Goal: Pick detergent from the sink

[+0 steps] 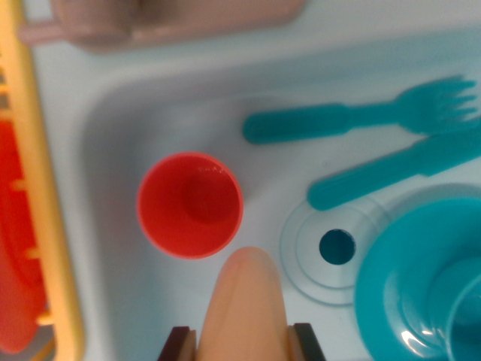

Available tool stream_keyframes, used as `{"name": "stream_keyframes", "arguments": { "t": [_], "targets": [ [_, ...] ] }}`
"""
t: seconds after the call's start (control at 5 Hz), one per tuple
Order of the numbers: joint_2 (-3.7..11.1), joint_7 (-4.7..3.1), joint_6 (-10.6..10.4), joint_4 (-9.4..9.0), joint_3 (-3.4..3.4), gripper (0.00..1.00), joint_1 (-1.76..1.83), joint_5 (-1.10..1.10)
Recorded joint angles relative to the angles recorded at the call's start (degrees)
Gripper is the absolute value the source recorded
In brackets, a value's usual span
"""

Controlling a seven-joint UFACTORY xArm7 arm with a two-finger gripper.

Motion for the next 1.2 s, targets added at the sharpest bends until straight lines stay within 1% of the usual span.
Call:
{"name": "stream_keyframes", "arguments": {
  "t": [0.2, 0.4, 0.6, 0.8, 1.0, 1.2],
  "targets": [
    [0.00, 0.00, 0.00, 0.00, 0.00, 1.00, 0.00, 0.00],
    [-0.82, 0.15, 2.49, 1.68, 0.01, 1.00, 0.00, -0.12],
    [-0.82, 0.15, 2.49, 1.68, 0.01, 1.00, 0.00, -0.12],
    [-1.68, 0.32, 5.11, 3.44, 0.02, 1.00, -0.01, -0.25],
    [-1.68, 0.32, 5.11, 3.44, 0.02, 1.00, -0.01, -0.25],
    [-2.56, 0.48, 7.79, 5.24, 0.04, 1.00, -0.01, -0.38]
  ]
}}
